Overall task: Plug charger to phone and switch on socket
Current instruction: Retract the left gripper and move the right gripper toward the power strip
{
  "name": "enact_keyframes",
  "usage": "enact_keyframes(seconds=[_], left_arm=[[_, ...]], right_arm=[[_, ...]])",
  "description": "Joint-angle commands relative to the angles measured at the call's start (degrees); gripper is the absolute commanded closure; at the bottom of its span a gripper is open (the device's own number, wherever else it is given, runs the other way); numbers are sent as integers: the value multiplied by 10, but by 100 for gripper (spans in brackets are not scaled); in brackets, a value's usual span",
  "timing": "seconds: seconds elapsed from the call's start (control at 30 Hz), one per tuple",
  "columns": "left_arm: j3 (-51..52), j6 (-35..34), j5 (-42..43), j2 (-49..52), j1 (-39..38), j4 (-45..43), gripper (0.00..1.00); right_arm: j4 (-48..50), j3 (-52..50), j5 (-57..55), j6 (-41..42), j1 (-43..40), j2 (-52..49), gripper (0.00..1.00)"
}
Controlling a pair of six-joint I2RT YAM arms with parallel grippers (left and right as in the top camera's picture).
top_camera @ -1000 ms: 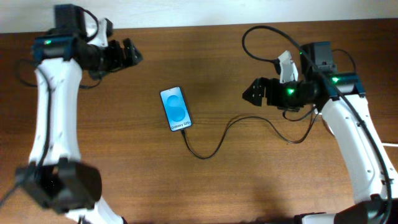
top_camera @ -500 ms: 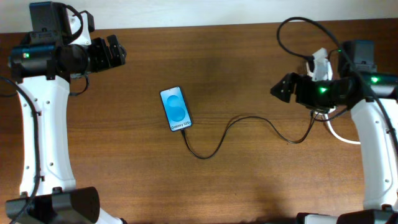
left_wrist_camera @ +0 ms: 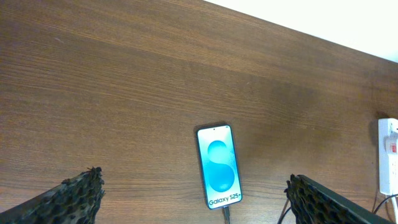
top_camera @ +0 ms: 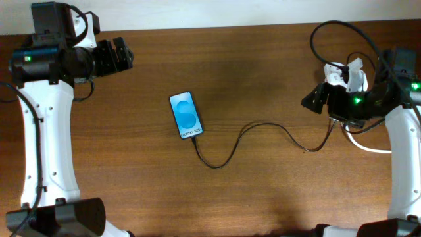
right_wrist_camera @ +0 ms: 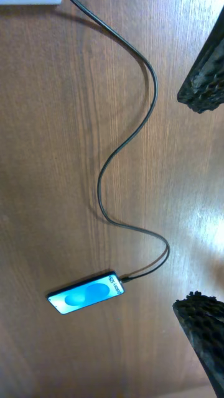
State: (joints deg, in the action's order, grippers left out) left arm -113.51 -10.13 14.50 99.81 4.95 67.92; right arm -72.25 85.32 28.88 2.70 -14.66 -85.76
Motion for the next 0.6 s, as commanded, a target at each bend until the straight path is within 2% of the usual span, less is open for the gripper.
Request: enact_keyframes(seconds=[0.0, 0.1, 0.2, 0.37, 0.57], left_arm=[[-3, 3, -6, -4, 2, 0, 1], [-3, 3, -6, -4, 2, 0, 1], [-3, 3, -6, -4, 2, 0, 0], [-3, 3, -6, -4, 2, 0, 1], [-3, 3, -6, -4, 2, 0, 1]], right_arm=[[-16, 57, -29, -29, -22, 11, 2], [-26, 123, -44, -16, -68, 11, 1], [-12, 193, -56, 27, -151, 10, 2], [43, 201, -57, 63, -260, -6, 2], [68, 201, -71, 62, -296, -110, 2]])
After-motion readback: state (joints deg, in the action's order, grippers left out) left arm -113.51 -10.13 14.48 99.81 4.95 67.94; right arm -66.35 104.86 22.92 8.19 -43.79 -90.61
